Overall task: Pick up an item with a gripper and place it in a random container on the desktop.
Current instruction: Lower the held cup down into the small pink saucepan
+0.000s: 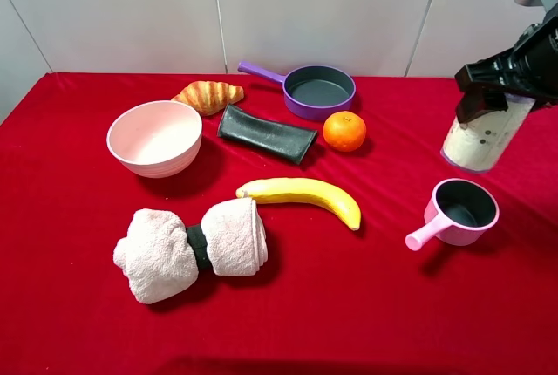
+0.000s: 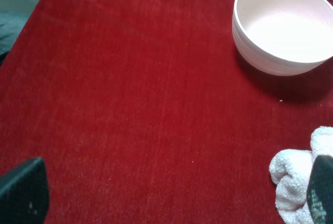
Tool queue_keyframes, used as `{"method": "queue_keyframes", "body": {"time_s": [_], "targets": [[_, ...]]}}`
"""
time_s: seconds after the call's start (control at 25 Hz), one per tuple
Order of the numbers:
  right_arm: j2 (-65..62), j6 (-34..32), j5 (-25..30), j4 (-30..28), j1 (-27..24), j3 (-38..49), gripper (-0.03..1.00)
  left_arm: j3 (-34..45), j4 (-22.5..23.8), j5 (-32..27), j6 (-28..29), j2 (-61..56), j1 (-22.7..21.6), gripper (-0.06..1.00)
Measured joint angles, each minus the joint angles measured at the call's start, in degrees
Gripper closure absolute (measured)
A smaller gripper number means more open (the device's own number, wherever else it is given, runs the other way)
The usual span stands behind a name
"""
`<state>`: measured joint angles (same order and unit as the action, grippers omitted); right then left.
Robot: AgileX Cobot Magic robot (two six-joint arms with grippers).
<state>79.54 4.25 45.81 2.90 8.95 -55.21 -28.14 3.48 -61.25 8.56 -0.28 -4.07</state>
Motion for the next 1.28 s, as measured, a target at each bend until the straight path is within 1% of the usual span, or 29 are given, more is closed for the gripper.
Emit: {"method": "queue_keyframes", "body": {"time_s": [0.2, 0.4, 0.8, 0.96, 1.28], "targets": [[-0.47, 1.22, 0.27, 0.78, 0.76, 0.87, 0.51, 0.00, 0.00, 0.00, 0.00, 0.00, 0.00, -0.05], [-2.49, 1.47, -1.57, 1.16, 1.47, 4.82, 0.51, 0.00, 0.00, 0.00, 0.00, 0.00, 0.00, -0.05], [-2.82, 1.47, -1.92, -0.16, 1.47, 7.01, 0.51, 0.00, 0.00, 0.00, 0.00, 0.00, 0.00, -0.05], [-2.82, 1.42, -3.58, -0.38, 1.47, 9.48, 0.51, 0.00, 0.00, 0.00, 0.00, 0.00, 0.00, -0.05], [-2.83, 0.10, -6.78, -2.30, 1.47, 10.43, 0.51, 0.00, 0.00, 0.00, 0.00, 0.00, 0.00, -0.05]]}}
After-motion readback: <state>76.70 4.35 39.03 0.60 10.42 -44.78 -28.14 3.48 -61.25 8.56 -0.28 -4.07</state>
